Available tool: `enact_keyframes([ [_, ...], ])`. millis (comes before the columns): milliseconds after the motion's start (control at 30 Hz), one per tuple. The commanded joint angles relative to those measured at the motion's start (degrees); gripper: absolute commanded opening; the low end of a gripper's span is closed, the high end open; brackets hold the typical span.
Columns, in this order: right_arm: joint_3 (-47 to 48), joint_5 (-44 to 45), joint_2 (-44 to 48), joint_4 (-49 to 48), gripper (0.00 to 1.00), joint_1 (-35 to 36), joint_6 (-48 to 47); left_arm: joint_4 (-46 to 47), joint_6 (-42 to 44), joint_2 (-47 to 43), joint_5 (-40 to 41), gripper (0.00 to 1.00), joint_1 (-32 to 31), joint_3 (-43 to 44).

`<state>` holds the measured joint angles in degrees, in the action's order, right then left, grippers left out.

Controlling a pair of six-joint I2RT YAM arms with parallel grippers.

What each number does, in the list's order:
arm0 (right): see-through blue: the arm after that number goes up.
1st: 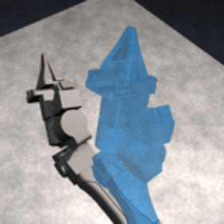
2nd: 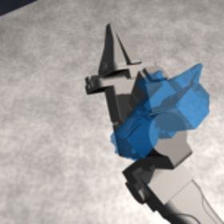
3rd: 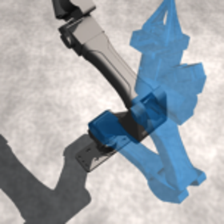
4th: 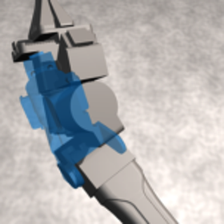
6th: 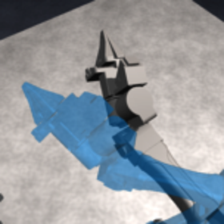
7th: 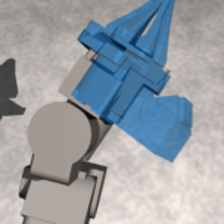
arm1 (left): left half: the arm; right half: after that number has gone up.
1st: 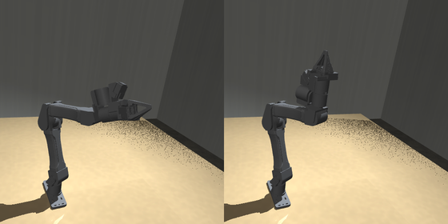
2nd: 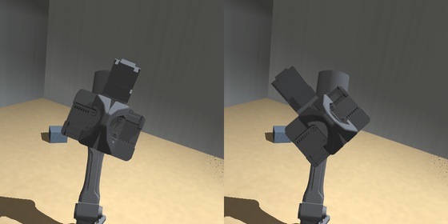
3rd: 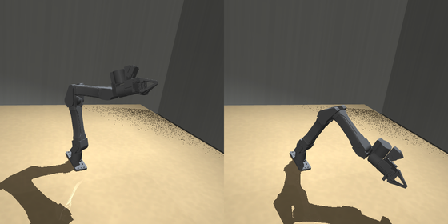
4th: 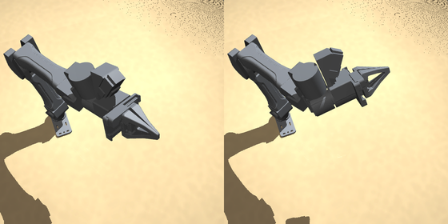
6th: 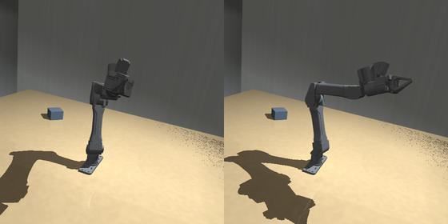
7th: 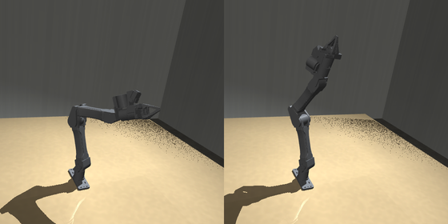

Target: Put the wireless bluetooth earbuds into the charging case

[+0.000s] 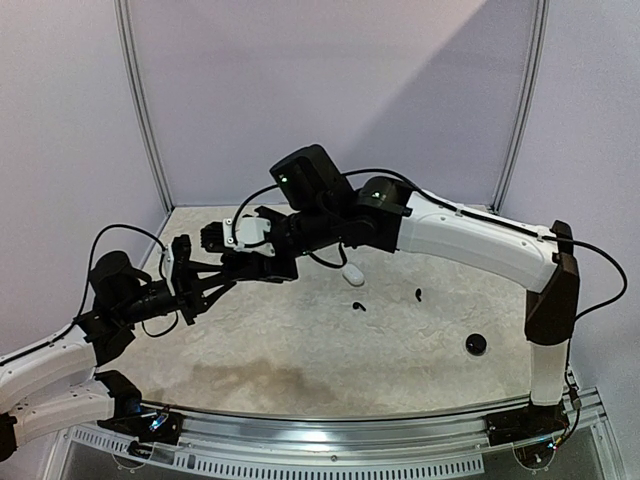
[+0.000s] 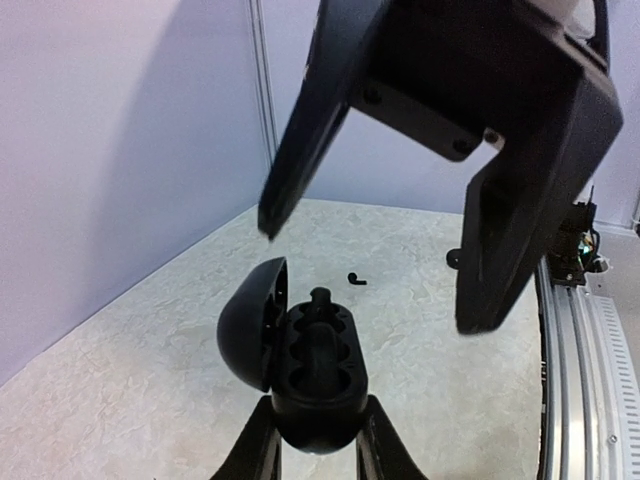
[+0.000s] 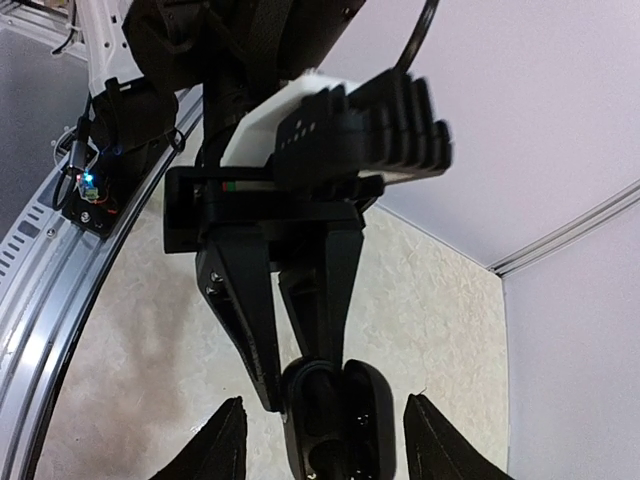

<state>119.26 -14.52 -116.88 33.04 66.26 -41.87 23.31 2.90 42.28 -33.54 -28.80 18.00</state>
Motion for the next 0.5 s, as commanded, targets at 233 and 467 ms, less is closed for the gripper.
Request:
enact_keyframes([
  [233,-2.1,0.9,6.0,-10.5,0.52,-4.4,16.2,-0.5,5.1,-0.6,-0.8,0.0,-1.1,-1.2],
  [467,5.2,13.5,-3.8,-6.3,0.52,-3.9,20.6,-0.3,10.7,0.7,-3.3,0.0,-1.8,0.4],
])
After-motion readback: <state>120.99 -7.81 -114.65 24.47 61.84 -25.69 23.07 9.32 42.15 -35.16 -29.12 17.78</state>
